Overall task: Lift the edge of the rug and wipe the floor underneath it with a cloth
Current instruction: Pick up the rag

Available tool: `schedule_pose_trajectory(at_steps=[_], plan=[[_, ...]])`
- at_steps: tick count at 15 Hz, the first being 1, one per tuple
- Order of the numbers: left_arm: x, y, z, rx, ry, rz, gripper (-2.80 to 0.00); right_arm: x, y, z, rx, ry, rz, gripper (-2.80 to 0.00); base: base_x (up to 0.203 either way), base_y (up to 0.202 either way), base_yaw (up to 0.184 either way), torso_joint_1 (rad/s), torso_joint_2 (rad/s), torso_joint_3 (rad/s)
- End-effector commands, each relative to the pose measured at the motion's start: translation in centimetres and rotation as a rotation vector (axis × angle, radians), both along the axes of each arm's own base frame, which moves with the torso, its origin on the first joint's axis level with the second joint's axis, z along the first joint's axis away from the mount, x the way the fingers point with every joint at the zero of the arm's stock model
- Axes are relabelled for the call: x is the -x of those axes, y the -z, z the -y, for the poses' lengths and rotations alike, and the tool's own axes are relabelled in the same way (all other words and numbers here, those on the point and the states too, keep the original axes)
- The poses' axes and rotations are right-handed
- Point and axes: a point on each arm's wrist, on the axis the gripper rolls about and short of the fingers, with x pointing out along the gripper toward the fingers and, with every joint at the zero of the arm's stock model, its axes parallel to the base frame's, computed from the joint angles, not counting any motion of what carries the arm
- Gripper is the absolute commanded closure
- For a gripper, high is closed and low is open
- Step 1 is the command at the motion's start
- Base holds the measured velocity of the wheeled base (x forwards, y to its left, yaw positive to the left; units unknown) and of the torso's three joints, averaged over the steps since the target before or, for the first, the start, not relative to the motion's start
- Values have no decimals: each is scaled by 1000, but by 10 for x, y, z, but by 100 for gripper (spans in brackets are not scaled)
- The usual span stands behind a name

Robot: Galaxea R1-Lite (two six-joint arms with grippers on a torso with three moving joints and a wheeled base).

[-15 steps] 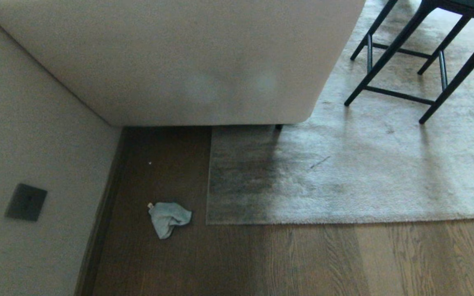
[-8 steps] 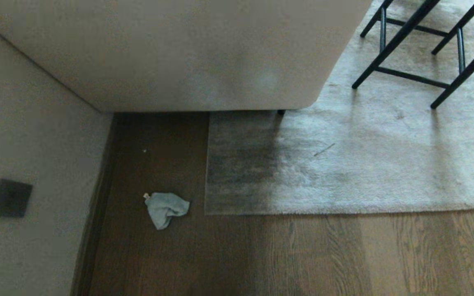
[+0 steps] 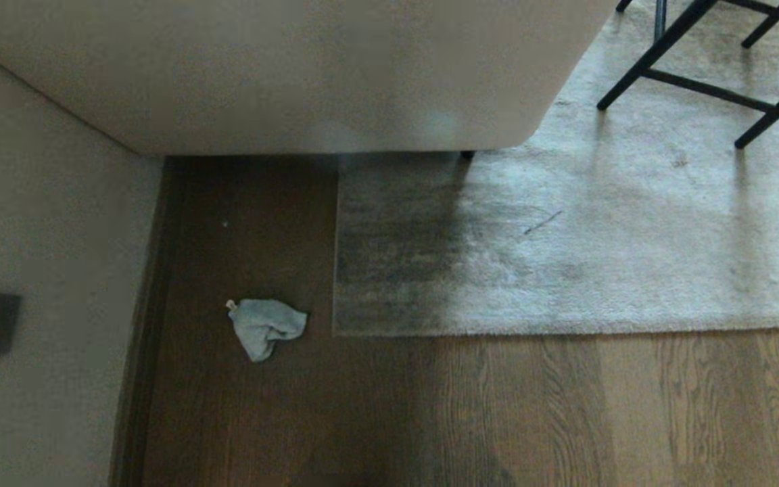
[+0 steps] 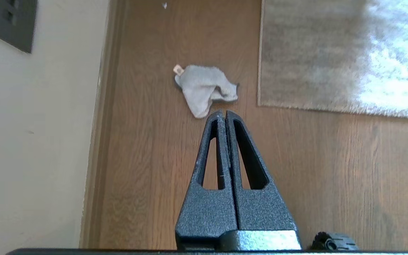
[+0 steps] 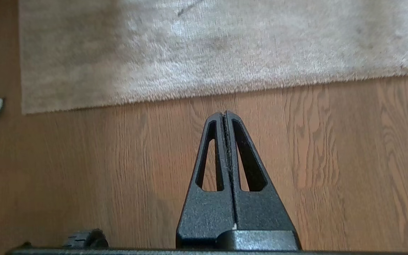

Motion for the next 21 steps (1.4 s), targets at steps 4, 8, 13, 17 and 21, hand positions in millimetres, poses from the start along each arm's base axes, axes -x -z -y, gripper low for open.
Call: schedule_pose_trajectory(at_steps=[4, 8, 13, 17, 21], plan=[[0, 0, 0, 3, -2, 2, 0, 0, 0, 0, -1, 0, -1, 0, 0, 0, 0, 2, 4, -202], [0, 0, 0, 3, -1, 1, 0, 0, 0, 0, -1, 0, -1, 0, 0, 0, 0, 2, 3, -197], [0, 0, 0, 1, -1, 0, 0, 0, 0, 0, -1, 0, -3, 0, 0, 0, 0, 2, 2, -198], [0, 0, 0, 3, -1, 0, 0, 0, 0, 0, -1, 0, -1, 0, 0, 0, 0, 4, 4, -200], [0, 0, 0, 3, -1, 2, 0, 0, 0, 0, -1, 0, -1, 0, 0, 0, 0, 3, 2, -200]])
